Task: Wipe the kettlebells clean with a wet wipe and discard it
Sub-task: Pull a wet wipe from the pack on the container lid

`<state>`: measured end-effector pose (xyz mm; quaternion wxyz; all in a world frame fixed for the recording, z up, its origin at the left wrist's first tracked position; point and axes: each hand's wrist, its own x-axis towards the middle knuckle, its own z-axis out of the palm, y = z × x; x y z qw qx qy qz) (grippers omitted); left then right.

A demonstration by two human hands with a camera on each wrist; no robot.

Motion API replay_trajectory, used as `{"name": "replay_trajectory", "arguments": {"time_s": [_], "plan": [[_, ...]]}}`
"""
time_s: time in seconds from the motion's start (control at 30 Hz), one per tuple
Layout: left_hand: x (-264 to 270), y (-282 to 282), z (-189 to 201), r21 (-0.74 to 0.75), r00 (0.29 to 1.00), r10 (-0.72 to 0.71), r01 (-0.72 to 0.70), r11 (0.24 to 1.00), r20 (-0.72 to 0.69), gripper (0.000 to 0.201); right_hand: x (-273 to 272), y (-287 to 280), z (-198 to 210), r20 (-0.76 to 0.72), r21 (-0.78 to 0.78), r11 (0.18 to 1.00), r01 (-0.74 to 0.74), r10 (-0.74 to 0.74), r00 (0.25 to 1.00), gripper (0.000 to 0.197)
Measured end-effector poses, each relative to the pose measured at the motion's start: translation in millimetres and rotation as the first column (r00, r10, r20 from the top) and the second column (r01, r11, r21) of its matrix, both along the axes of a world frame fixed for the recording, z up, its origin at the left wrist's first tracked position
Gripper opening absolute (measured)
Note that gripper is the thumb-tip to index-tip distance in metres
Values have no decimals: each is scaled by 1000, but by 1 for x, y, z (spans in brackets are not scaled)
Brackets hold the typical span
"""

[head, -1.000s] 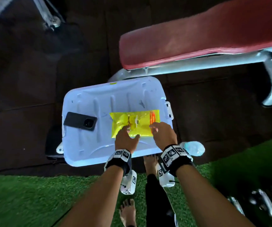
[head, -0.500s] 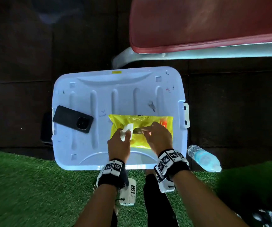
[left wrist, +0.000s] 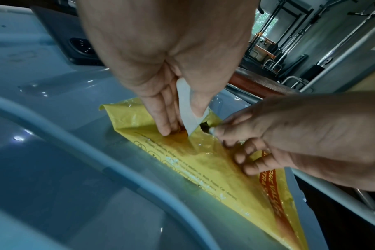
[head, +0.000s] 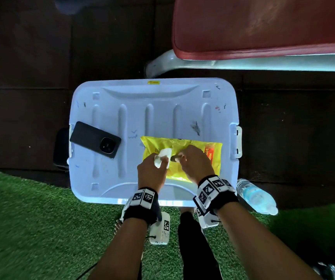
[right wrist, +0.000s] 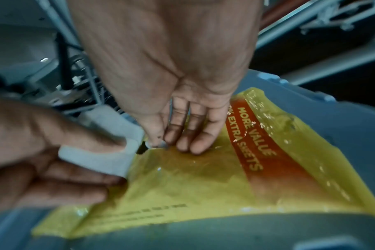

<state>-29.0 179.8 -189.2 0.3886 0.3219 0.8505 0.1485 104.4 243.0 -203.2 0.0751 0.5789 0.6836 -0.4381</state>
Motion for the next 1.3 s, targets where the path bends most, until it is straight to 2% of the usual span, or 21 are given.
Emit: {"name": "replay_trajectory", "arguments": {"time_s": [0.07, 0.1, 0.2, 0.27, 0.3, 0.33, 0.4, 0.47, 0.5, 0.57, 0.63, 0.7, 0.77, 0.8, 0.87, 0.97, 1.07, 1.17, 1.23, 1.3], "plan": [[1, 0, 2, -5, 1000, 10, -10, 1000, 3, 39, 6, -1, 6, -206, 31, 985, 171, -161, 965, 25], [1, 0, 2, -11, 1000, 15, -15, 1000, 6, 40, 9, -2, 10, -309, -6, 955, 296, -283, 908, 24], [4, 0, 3, 0, 999, 31, -31, 1000, 7, 36, 20, -5, 27, -454, -213, 779, 590, -614, 646, 10], [6, -1, 3, 6, 1000, 31, -31, 1000, 0, 34, 29, -9, 38, -493, -252, 678, 690, -704, 512, 15], [7, -1, 3, 8, 1000, 27, -27, 1000, -7, 33, 34, -12, 43, -512, -239, 639, 731, -723, 465, 17], [8, -1, 4, 13, 1000, 21, -21, 1000, -12, 31, 39, -15, 46, -524, -189, 613, 767, -724, 449, 19], [10, -1, 5, 22, 1000, 15, -14, 1000, -23, 28, 50, -24, 49, -519, -35, 589, 807, -701, 489, 18], [13, -2, 6, 18, 999, -1, 1, 1000, -40, 25, 55, -34, 46, -498, 113, 595, 796, -659, 564, 6], [15, -2, 7, 24, 999, -17, 18, 1000, -45, 22, 55, -38, 42, -477, 173, 612, 771, -633, 610, 3], [19, -1, 9, 41, 997, -71, 72, 997, -36, 21, 53, -47, 26, -415, 231, 688, 688, -570, 710, 13], [24, -3, 13, 57, 980, -194, 196, 979, -41, 38, 49, -53, 10, -312, 224, 772, 595, -521, 794, 24], [30, -8, 17, 142, 950, -306, 312, 939, -61, 52, 44, -56, -3, -262, 234, 796, 559, -502, 824, 27], [34, -12, 15, 216, 897, -428, 441, 871, -108, 58, 41, -54, -9, -225, 342, 799, 494, -441, 869, 22], [35, -14, 12, 202, 855, -503, 518, 831, -124, 60, 40, -52, -11, -193, 395, 801, 450, -406, 893, 19], [35, -16, 6, 88, 762, -636, 646, 758, -120, 66, 42, -44, -13, -116, 467, 799, 380, -371, 922, 23], [38, -18, -7, -93, 645, -748, 744, 661, -158, 74, 48, -37, -14, 38, 425, 868, 258, -302, 953, 41], [45, -16, -10, -237, 562, -806, 771, 592, -184, 88, 53, -34, -13, 17, 347, 900, 266, -289, 957, 52], [48, -15, -11, -309, 543, -826, 767, 562, -152, 99, 58, -32, -7, -85, 329, 862, 386, -380, 921, 48], [48, -12, -9, -340, 537, -837, 771, 539, -109, 101, 64, -34, 0, -213, 323, 762, 561, -519, 828, 36], [49, -8, -2, -343, 560, -825, 764, 547, -69, 96, 73, -42, 12, -304, 357, 631, 689, -619, 725, 26]]}}
